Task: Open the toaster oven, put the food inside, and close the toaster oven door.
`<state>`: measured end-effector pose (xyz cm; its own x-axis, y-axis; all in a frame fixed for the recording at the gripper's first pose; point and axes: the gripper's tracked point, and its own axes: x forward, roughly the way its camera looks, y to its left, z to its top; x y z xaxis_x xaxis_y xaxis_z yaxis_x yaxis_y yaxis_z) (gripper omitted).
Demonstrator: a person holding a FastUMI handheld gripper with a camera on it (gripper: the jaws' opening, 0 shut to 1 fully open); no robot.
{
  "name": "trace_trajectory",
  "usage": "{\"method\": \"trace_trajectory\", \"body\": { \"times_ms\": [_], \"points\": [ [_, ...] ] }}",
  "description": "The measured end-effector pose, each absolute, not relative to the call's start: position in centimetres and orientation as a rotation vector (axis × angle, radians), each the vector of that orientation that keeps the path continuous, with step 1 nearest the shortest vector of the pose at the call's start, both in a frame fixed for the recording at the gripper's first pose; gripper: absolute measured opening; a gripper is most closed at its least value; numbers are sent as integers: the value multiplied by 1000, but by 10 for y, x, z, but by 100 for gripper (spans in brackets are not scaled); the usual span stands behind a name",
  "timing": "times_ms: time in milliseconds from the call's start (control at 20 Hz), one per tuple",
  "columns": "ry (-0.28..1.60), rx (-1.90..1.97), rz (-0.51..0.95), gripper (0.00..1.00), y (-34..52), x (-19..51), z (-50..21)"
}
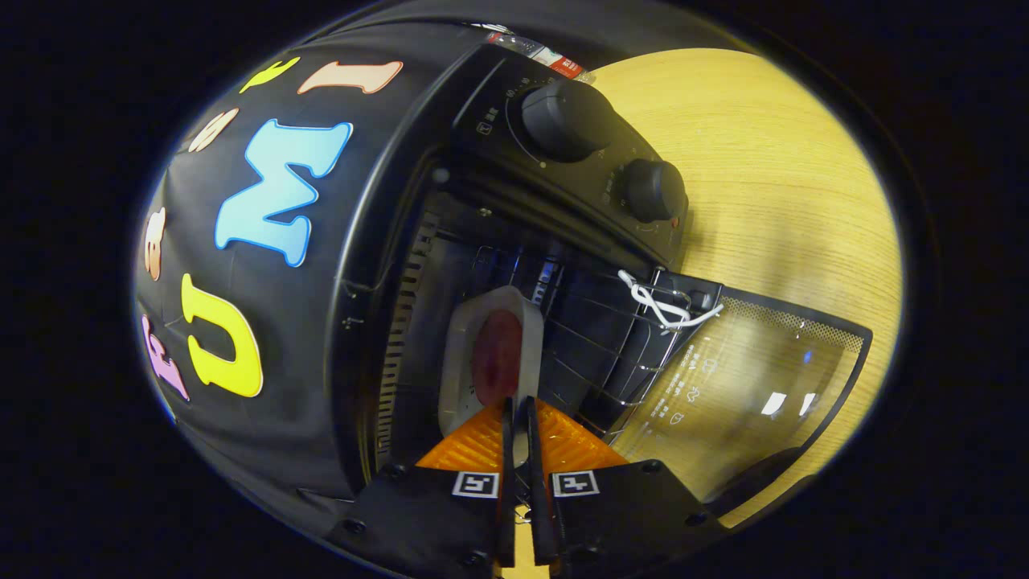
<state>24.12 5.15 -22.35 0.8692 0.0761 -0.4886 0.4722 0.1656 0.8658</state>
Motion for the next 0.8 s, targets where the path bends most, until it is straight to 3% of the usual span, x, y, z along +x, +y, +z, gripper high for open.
{"method": "trace_trajectory", "body": {
  "times_ms": [250, 300, 450, 800],
  "points": [
    [460, 1443, -236, 58, 63, 220, -199],
    [461, 1441, -227, 57, 66, 215, -195],
    [465, 1448, -193, 79, 73, 189, -175],
    [595, 1215, -114, 98, 100, 120, -170]
  ]
}}
